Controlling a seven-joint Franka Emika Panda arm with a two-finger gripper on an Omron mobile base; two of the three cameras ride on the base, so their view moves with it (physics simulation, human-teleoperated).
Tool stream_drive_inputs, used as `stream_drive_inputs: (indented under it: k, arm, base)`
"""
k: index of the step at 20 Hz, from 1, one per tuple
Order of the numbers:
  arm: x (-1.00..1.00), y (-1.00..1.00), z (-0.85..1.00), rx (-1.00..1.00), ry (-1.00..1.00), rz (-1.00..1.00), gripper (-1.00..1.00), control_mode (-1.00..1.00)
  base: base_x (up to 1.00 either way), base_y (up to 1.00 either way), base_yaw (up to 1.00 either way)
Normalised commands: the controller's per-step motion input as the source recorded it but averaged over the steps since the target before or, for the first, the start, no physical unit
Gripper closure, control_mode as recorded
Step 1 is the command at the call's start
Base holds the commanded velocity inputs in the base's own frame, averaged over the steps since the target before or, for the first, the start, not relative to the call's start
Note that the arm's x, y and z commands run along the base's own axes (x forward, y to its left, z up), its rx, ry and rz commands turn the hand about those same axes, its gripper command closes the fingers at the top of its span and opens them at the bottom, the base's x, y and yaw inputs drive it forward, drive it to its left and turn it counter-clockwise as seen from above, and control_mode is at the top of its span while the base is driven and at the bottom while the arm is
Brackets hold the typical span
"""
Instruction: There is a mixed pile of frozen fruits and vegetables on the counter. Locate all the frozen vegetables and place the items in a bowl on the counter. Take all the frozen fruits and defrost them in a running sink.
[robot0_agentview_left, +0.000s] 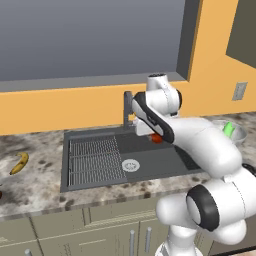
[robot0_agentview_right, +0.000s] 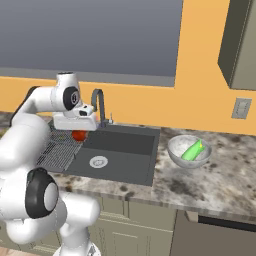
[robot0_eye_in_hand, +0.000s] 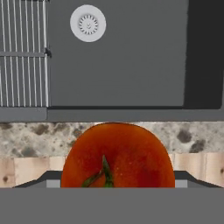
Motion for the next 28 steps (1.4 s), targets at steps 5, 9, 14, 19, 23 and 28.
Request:
stream_drive_inputs:
  k: [5,9,14,19,23,28]
  arm:
    - [0.19,-0.67,0.01,0.0,0.0,-0.1,1.0,-1.0]
    - [0.26,-0.68,0.0,0.0,0.0,-0.1,1.0,-1.0]
    - [0.22,-0.64,0.0,0.0,0.0,-0.1,1.0,-1.0]
    - [0.17,-0.56,0.0,0.0,0.0,-0.1,1.0,-1.0]
    - [0.18,-0.53,0.0,0.0,0.0,-0.11,1.0,-1.0]
    - [0.23,-0.47,0.0,0.0,0.0,-0.13,1.0,-1.0]
  base:
    - [0.0,0.0,0.0]
    - [0.0,0.0,0.0]
    - [0.0,0.0,0.0]
    - [0.0,0.0,0.0]
    - [0.0,0.0,0.0]
    - [0.0,0.0,0.0]
